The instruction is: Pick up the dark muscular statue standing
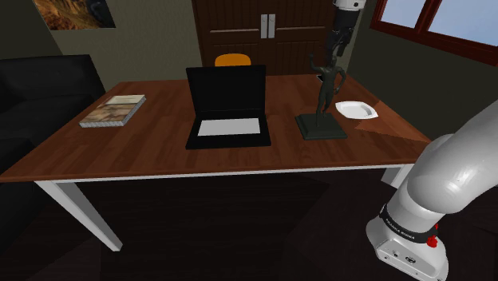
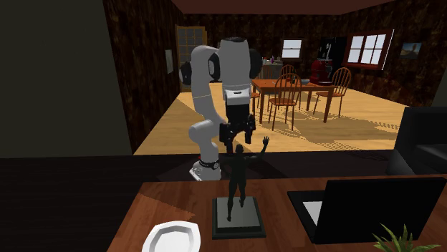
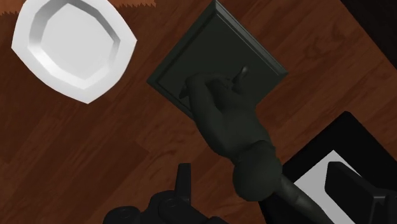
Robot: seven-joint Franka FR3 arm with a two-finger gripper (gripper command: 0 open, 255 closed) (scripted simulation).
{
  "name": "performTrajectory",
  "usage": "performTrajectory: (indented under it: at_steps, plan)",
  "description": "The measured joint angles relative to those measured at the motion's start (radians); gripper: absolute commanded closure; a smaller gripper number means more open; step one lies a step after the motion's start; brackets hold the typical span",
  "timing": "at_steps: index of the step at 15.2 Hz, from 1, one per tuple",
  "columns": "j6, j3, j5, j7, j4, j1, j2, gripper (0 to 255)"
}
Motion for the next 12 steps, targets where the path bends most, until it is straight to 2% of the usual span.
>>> performTrajectory:
  at_steps: [2,3,12]
  plan:
    - [0.022,0.000,-0.001,0.001,-0.025,-0.001,-0.003,0]
    - [0.028,-0.001,-0.002,0.000,-0.032,-0.001,-0.004,255]
    - [0.034,-0.001,-0.002,0.000,-0.038,-0.001,-0.006,255]
